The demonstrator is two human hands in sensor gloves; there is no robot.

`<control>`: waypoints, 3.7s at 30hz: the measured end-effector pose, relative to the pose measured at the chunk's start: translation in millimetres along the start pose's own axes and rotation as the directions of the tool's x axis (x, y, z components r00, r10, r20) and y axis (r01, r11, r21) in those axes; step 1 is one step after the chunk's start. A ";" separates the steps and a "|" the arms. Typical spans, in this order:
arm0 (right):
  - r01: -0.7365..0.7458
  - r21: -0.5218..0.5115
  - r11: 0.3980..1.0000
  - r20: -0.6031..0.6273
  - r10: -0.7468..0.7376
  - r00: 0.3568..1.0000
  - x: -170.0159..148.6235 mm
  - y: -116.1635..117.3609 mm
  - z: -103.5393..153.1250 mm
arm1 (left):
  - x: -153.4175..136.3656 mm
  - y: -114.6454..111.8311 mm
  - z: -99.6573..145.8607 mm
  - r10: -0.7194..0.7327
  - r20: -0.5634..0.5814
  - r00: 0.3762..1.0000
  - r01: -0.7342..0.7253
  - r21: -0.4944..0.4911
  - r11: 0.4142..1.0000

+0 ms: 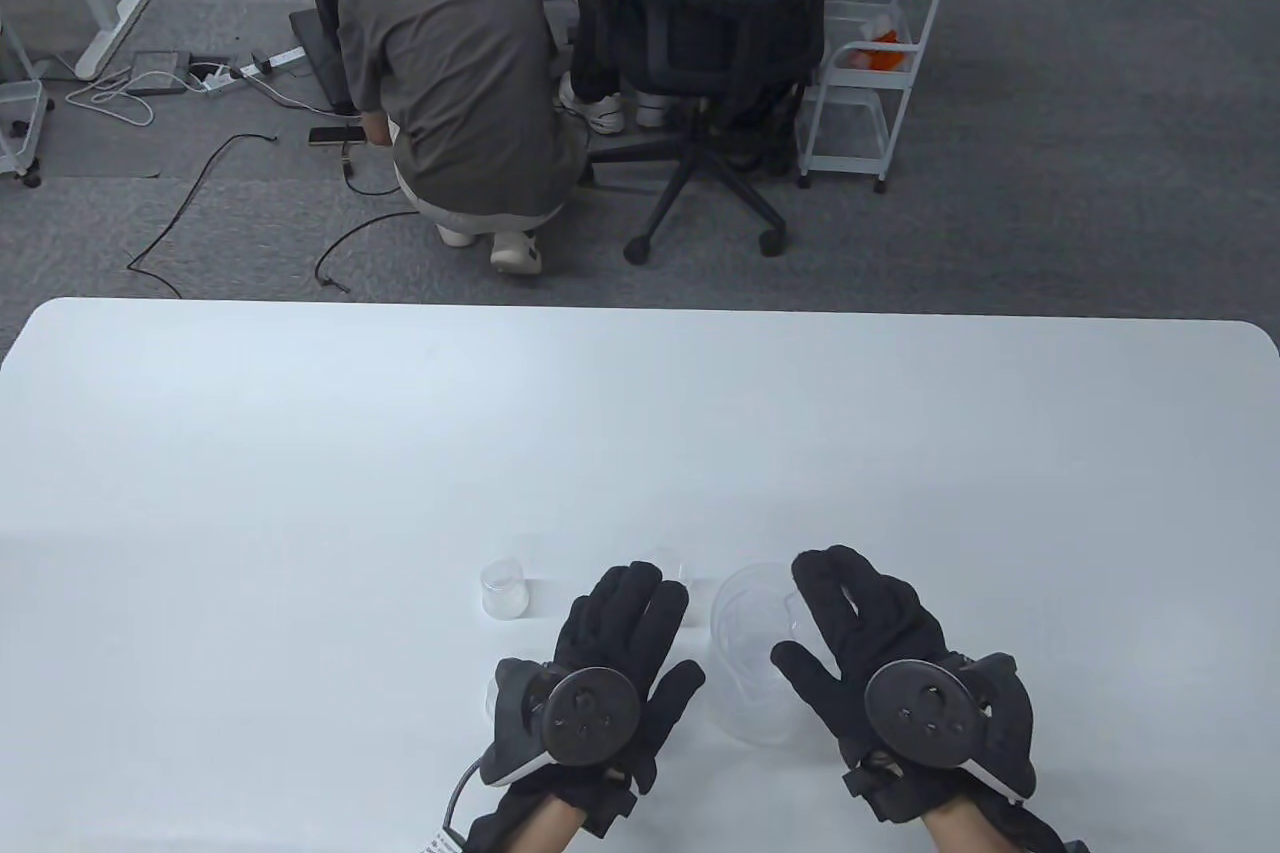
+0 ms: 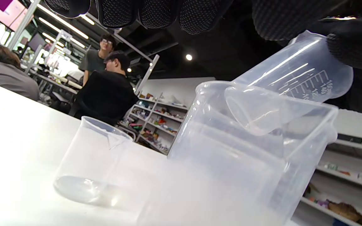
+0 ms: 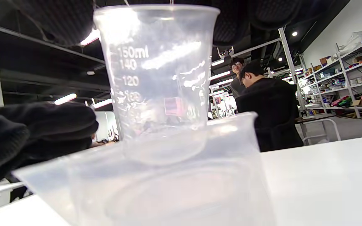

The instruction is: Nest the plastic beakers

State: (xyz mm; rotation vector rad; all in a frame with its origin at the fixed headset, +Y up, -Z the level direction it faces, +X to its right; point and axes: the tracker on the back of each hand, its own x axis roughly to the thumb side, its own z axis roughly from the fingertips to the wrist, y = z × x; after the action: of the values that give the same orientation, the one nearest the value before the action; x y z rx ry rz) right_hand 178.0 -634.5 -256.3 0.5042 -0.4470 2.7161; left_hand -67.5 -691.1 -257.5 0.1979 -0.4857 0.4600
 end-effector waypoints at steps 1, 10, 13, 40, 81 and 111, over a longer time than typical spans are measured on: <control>-0.008 0.011 1.000 -0.003 0.008 1.000 -0.3 2.2 -0.6 | 0.3 -0.8 -0.2 -0.002 0.000 1.000 0.002 -0.003 1.000; -0.042 0.075 0.996 -0.009 0.043 0.999 -3.6 19.7 -1.9 | -0.4 -3.1 -0.2 -0.001 -0.007 1.000 0.001 -0.022 1.000; 0.005 0.063 0.998 -0.010 -0.005 1.000 -7.0 17.0 0.0 | -4.0 -0.2 -1.5 0.011 -0.023 1.000 -0.011 -0.024 1.000; 0.406 -0.083 0.910 -0.052 -0.410 0.910 -52.1 12.6 45.2 | -31.0 -18.6 -104.0 -0.171 -0.278 0.945 0.051 -0.393 0.918; 0.428 -0.092 0.899 -0.041 -0.433 0.901 -51.4 13.5 54.6 | -24.1 3.3 -106.8 -0.246 -0.225 0.943 0.162 -0.336 0.928; 0.425 -0.089 0.901 -0.046 -0.430 0.902 -51.7 14.7 54.1 | 76.8 34.6 -92.7 -0.048 0.096 0.994 0.073 -0.287 0.955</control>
State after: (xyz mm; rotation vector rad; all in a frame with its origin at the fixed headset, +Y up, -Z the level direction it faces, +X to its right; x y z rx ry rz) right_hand 233.2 -681.2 -232.2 0.4330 -0.3709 2.2741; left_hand 13.9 -604.9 -297.6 -0.0508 -0.6260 0.3157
